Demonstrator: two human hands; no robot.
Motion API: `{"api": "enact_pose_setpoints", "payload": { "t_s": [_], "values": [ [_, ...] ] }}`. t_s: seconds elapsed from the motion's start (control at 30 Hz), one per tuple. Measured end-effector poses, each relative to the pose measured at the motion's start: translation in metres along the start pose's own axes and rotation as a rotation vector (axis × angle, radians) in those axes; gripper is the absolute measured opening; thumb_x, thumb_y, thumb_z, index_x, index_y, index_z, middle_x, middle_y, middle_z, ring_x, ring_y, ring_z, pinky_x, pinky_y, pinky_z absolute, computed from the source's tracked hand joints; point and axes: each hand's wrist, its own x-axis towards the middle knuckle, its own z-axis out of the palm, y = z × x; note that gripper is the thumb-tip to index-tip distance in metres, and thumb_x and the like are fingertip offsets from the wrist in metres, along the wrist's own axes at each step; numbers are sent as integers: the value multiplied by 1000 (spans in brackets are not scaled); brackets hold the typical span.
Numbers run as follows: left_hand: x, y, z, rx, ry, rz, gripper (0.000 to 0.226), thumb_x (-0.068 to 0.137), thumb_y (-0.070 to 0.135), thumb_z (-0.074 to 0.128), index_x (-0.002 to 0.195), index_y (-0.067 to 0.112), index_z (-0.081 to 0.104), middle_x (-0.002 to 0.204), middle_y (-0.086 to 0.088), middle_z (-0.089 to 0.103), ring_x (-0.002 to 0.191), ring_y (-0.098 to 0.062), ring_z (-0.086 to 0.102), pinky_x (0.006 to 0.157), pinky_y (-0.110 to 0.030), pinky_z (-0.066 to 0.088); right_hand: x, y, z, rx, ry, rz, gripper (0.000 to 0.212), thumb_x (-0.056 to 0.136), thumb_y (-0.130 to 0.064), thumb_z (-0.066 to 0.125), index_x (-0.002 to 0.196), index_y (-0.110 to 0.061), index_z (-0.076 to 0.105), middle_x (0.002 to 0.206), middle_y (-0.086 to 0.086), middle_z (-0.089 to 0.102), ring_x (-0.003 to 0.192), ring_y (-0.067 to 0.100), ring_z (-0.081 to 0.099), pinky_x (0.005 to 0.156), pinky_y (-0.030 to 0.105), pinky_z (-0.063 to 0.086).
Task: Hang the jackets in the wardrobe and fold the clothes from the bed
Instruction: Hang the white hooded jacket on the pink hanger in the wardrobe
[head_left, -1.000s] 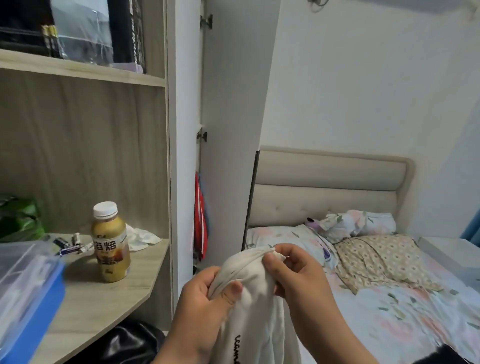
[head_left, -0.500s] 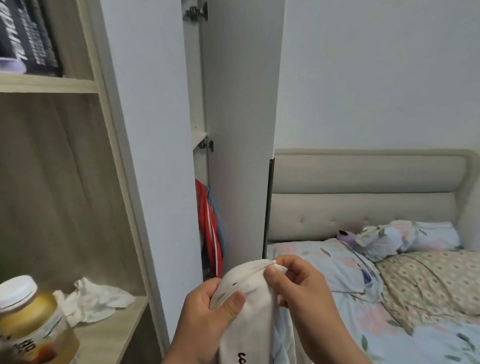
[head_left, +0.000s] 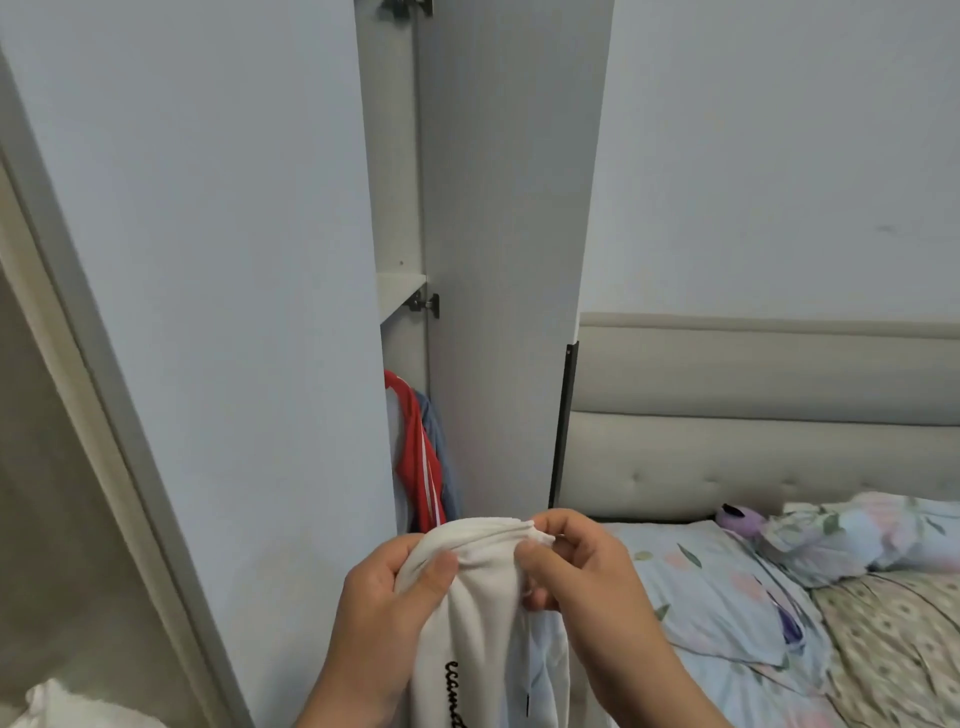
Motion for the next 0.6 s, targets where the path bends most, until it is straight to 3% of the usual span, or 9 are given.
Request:
{"api": "enact_pose_setpoints", "payload": {
  "t_s": [0.13, 0.3, 0.43, 0.6],
  "values": [
    [41, -16, -3, -30, 42, -19, 21, 73, 43, 65, 85, 30, 77, 84, -2, 75, 77, -12, 70, 64, -19, 51, 44, 10, 13, -22, -9, 2, 22, 86, -1, 66, 70, -17, 66, 61, 4, 62, 56, 14, 54, 53, 26, 48],
    [87, -43, 0, -45, 171, -32, 14, 89, 29, 67, 80, 36, 75, 80, 2, 75, 73, -9, 68, 68, -29, 48, 95, 18, 30, -80, 8, 18, 14, 85, -5, 69, 75, -15, 67, 61, 4, 64, 57, 13, 56, 55, 25, 50],
    [115, -55, 4, -53, 185, -57, 17, 78, 47, 60, 80, 38, 74, 78, 5, 73, 71, -6, 66, 65, -26, 47, 127, 22, 36, -89, 40, 29, 6, 86, -7, 69, 81, -10, 67, 57, 0, 61, 53, 8, 55, 54, 20, 50],
    [144, -66, 6, -83, 230, -41, 13, 88, 34, 68, 77, 34, 74, 72, 6, 71, 62, 0, 61, 59, -18, 45, 163, 27, 44, -94, 31, 29, 7, 89, -8, 65, 82, -10, 67, 56, -3, 61, 52, 7, 55, 54, 21, 49]
  ]
}}
